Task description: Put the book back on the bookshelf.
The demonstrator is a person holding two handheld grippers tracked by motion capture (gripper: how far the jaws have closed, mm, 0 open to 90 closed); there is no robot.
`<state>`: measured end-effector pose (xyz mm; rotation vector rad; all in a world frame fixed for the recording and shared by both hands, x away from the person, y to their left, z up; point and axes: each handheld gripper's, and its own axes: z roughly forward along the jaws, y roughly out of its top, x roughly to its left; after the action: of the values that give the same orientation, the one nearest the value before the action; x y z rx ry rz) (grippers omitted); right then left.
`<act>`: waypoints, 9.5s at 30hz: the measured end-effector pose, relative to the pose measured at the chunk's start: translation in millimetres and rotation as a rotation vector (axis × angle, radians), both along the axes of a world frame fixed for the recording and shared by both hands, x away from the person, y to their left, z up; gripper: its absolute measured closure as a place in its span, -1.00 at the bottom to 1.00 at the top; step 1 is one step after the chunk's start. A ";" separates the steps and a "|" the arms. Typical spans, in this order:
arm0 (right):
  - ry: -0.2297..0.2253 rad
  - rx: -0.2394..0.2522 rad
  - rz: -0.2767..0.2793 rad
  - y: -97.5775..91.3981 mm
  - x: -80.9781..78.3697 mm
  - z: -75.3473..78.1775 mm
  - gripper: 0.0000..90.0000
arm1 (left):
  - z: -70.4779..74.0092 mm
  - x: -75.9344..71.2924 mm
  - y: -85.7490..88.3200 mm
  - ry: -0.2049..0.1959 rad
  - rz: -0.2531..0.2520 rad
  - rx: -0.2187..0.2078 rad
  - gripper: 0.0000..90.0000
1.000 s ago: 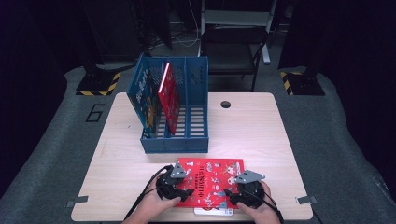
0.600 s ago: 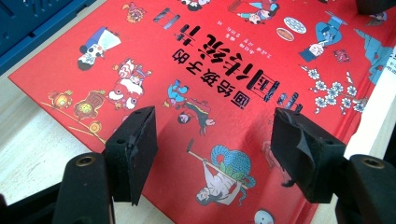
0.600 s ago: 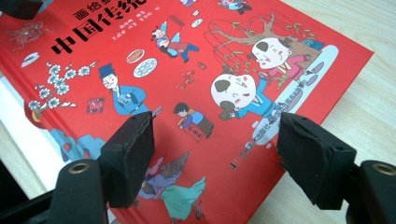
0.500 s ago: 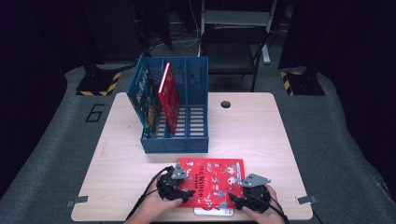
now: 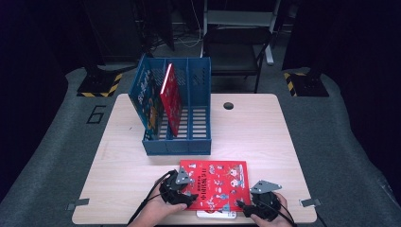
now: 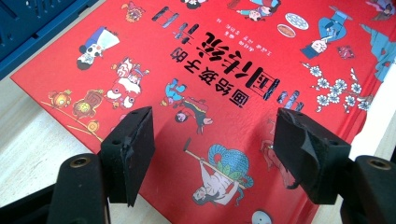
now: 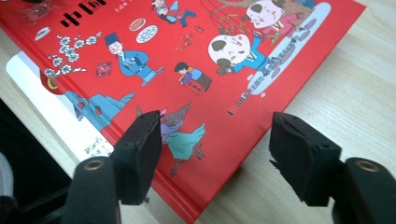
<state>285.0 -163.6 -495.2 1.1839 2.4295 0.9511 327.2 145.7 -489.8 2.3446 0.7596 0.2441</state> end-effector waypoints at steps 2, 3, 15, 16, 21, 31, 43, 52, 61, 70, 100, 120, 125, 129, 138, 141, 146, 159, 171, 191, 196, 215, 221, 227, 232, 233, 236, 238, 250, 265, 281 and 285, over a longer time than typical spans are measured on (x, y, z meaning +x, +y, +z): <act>0.013 0.004 -0.008 -1.3 0.1 -0.9 -0.36 | -0.5 -0.4 1.0 -0.011 -0.003 -0.001 -0.34; 0.010 0.010 -0.006 -2.0 0.8 -1.6 -0.39 | -1.3 -1.1 1.0 -0.015 -0.007 -0.009 -0.34; 0.004 0.015 0.040 -5.8 2.0 -1.5 -0.25 | 4.2 7.2 26.5 0.123 0.064 -0.111 -0.22; 0.002 0.020 0.046 -5.6 1.6 -1.2 -0.22 | 4.0 7.0 28.6 0.122 0.067 -0.110 -0.22; 0.000 0.030 0.047 -5.0 0.1 -0.7 -0.20 | 2.0 3.7 36.1 0.127 0.091 -0.106 -0.26; 0.028 0.021 0.075 -3.9 -10.6 0.9 -0.26 | -2.6 -1.3 46.2 0.143 0.129 -0.116 -0.39; 0.051 -0.019 0.074 -3.5 -7.3 -5.9 -0.45 | -12.6 -4.5 35.2 0.192 0.089 -0.109 -0.45; 0.080 -0.058 0.110 0.9 -7.5 -9.6 -0.50 | -13.0 -5.3 34.2 0.194 0.091 -0.106 -0.48; 0.072 -0.087 0.129 2.0 -6.4 -9.4 -0.49 | -13.2 -4.3 35.0 0.193 0.105 -0.118 -0.44; 0.043 -0.082 0.125 5.2 -1.3 -9.9 -0.48 | -13.5 -1.1 38.8 0.191 0.135 -0.129 -0.42; -0.034 0.043 -0.005 -21.6 8.9 9.1 0.08 | -15.3 18.0 39.1 0.169 0.201 -0.184 -0.35; -0.018 0.027 -0.097 -26.5 23.0 3.1 0.31 | -17.4 17.1 28.7 0.172 0.167 -0.209 -0.35; -0.016 0.023 -0.098 -26.5 25.0 2.5 0.38 | -17.9 16.2 28.3 0.180 0.176 -0.215 -0.37; -0.028 0.018 -0.093 -24.1 23.4 2.1 0.45 | -18.3 14.1 30.1 0.221 0.182 -0.228 -0.40; -0.002 0.031 -0.095 -24.3 23.6 1.1 0.59 | -19.5 7.5 30.9 0.233 0.178 -0.222 -0.42; -0.005 0.028 -0.094 -21.9 23.3 1.0 0.64 | -18.6 6.9 31.9 0.241 0.184 -0.241 -0.41; 0.025 0.040 -0.090 -23.9 25.3 -0.9 0.66 | -15.8 7.2 35.3 0.250 0.172 -0.280 -0.41; 0.023 0.075 -0.098 -26.6 25.2 -1.0 0.66 | -22.4 8.7 29.0 0.298 0.161 -0.277 -0.48; 0.027 0.065 -0.106 -26.6 26.0 -2.5 0.61 | -21.3 8.0 23.9 0.310 0.133 -0.295 -0.48; 0.106 0.106 0.013 -27.7 17.5 -5.0 -0.25 | -23.9 9.6 22.5 0.320 0.136 -0.301 -0.45; 0.091 0.052 0.055 -23.0 11.8 -5.6 -0.29 | -23.7 10.0 22.7 0.323 0.132 -0.299 -0.45; 0.102 -0.032 0.078 -19.6 11.4 -11.5 -0.18 | -20.3 9.9 22.8 0.320 0.169 -0.332 -0.43; 0.092 -0.040 0.073 -18.6 10.8 -11.6 -0.18 | -21.4 11.3 22.1 0.337 0.202 -0.336 -0.41; 0.096 -0.031 0.074 -18.8 11.2 -12.0 -0.18 | -19.5 12.2 22.8 0.339 0.216 -0.329 -0.39; 0.100 -0.022 0.081 -19.8 11.7 -12.0 -0.17 | -19.3 12.0 22.2 0.334 0.229 -0.329 -0.31; 0.097 -0.024 0.080 -19.8 11.6 -12.0 -0.17 | -19.0 11.7 22.0 0.338 0.228 -0.328 -0.31; 0.096 -0.027 0.076 -19.4 11.6 -12.0 -0.18 | -19.4 12.0 21.7 0.329 0.229 -0.325 -0.32; 0.096 -0.027 0.079 -19.5 11.6 -12.0 -0.18 | -19.2 11.9 21.8 0.330 0.227 -0.324 -0.32; 0.090 -0.007 0.077 -17.1 10.7 -12.6 -0.17 | -14.8 9.4 23.6 0.319 0.232 -0.312 -0.32; 0.057 -0.003 0.066 -13.4 8.1 -9.2 -0.17 | -6.5 5.3 27.8 0.304 0.226 -0.318 -0.31; 0.058 0.012 0.068 -10.7 3.8 -5.2 -0.17 | 7.7 -2.5 31.4 0.275 0.230 -0.330 -0.31; 0.068 0.012 0.069 -8.4 1.4 -3.4 -0.17 | 12.2 -5.6 32.8 0.269 0.232 -0.336 -0.31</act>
<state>286.4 -172.0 -498.6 1.1616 2.5364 0.9615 321.6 178.5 -477.6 1.9912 1.1126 -0.0989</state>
